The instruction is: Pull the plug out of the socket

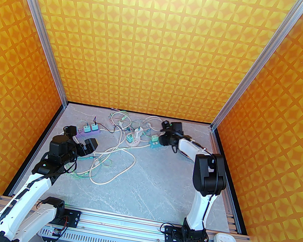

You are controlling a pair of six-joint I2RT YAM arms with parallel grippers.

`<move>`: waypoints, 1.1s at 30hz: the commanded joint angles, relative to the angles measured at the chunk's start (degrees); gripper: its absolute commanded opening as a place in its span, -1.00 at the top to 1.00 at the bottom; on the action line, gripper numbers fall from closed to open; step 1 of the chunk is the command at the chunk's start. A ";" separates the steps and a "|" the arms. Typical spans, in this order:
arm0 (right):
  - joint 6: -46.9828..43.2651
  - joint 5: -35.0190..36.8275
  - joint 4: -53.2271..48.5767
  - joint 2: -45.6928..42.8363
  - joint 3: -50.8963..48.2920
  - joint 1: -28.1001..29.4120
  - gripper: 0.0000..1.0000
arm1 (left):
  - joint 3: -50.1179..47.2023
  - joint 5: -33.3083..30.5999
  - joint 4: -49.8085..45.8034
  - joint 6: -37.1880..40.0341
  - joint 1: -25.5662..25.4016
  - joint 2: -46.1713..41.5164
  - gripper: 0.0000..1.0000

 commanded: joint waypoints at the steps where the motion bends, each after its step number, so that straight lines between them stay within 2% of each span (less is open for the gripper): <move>1: 4.46 2.03 0.25 -5.66 -2.35 1.11 0.36 | 1.59 1.05 -0.51 0.04 -0.35 -1.36 -0.98; 4: 8.53 0.66 1.00 -8.97 -6.26 2.40 0.33 | 1.37 1.05 -1.29 -0.11 -0.43 -2.19 -0.98; 11: 14.12 6.32 4.46 -17.42 -17.75 8.45 0.35 | 1.92 1.05 -3.42 -0.05 -1.63 -4.04 -0.98; 15: 17.34 9.00 5.44 -22.37 -22.99 12.57 0.33 | 1.98 1.05 -3.44 -0.06 -4.07 -4.59 -0.98; 20: 18.73 11.08 4.24 -27.18 -27.74 17.41 0.30 | 1.16 0.80 -2.09 0.81 -9.59 -4.58 -0.98; 25: 17.37 12.62 4.24 -30.32 -32.04 18.28 0.28 | -1.06 0.36 2.99 3.41 -16.30 -2.98 -0.99; 30: 15.73 16.11 2.98 -29.90 -32.74 18.28 0.23 | -0.43 -0.44 7.86 8.82 -22.06 5.01 -0.97; 33: 15.60 17.07 3.12 -30.32 -33.79 18.28 0.10 | 1.05 -0.88 10.39 10.84 -25.05 10.97 -0.91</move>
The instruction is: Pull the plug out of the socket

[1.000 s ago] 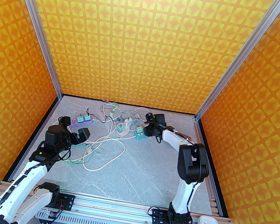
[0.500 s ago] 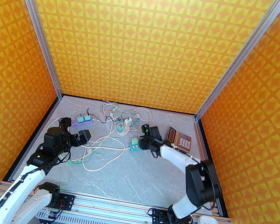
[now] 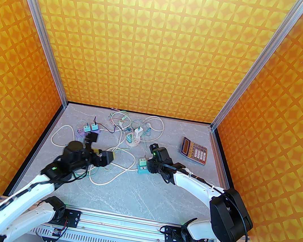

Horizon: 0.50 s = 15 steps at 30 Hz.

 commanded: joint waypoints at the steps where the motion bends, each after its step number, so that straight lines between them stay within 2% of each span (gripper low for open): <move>1: -0.46 3.33 0.92 -1.66 -1.54 -0.01 0.02 | 1.74 -0.81 5.31 4.66 -3.04 5.38 -0.87; 3: 0.13 2.91 1.44 -2.50 -2.50 -0.03 -0.21 | 2.08 -0.86 8.31 6.40 -5.10 8.40 -0.87; 7: 1.07 1.50 1.06 -5.07 -3.61 -0.03 -0.24 | 4.08 -0.86 11.52 10.08 -7.39 16.15 -0.84; 9: 1.84 0.58 0.63 -6.39 -3.82 -0.03 -0.33 | 6.06 -0.86 11.26 12.95 -8.13 19.35 -0.82; 14: 5.53 -1.69 -0.19 -8.95 -4.01 -0.03 -0.31 | 10.85 -0.46 10.70 13.81 -8.36 26.87 -0.63; 15: 5.75 -2.67 0.29 -9.42 -4.25 -0.03 -0.30 | 11.36 -0.48 11.30 14.65 -10.54 27.78 -0.60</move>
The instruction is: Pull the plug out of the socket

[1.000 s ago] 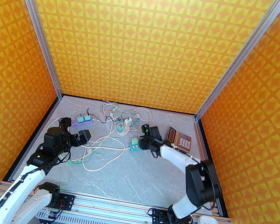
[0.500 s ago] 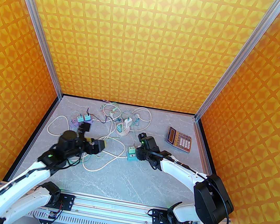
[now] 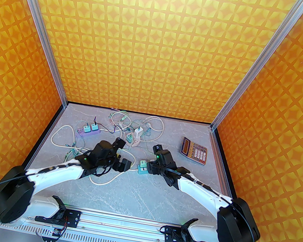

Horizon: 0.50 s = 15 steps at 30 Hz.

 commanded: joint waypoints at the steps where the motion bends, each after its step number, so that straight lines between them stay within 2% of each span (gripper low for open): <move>1: 3.03 -3.04 0.06 -1.91 -1.03 -0.03 -0.29 | 3.06 -0.07 2.52 4.54 -3.20 2.86 -0.57; 7: 3.41 -1.00 -3.27 -1.08 0.37 -0.03 -0.08 | 7.95 -0.06 3.37 12.62 -5.72 10.89 -0.40; 9: 3.54 -0.14 -4.47 -1.17 0.46 -0.03 -0.06 | 8.47 -0.07 4.69 14.53 -6.10 12.78 -0.26; 15: 3.37 -0.57 -6.46 -1.56 1.14 -0.03 -0.05 | 10.99 0.26 6.30 19.16 -6.41 17.90 -0.28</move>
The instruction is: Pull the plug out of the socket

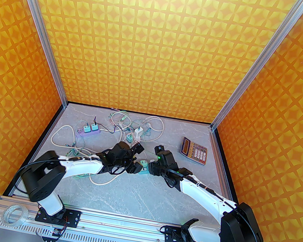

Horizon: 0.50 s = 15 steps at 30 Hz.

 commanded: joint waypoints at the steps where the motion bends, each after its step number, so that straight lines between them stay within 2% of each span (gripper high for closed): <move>1: 0.56 0.69 -2.87 -0.52 1.63 -0.03 -0.06 | 2.91 0.47 1.93 4.58 -0.37 2.15 -0.28; 10: 2.41 3.02 -4.84 -4.97 1.17 -0.03 -0.13 | 6.58 2.93 2.30 4.79 -0.89 8.03 -0.27; 15: 3.03 4.33 -5.50 -7.36 0.64 -0.29 -0.14 | 7.79 2.94 2.05 4.78 -2.67 9.02 -0.13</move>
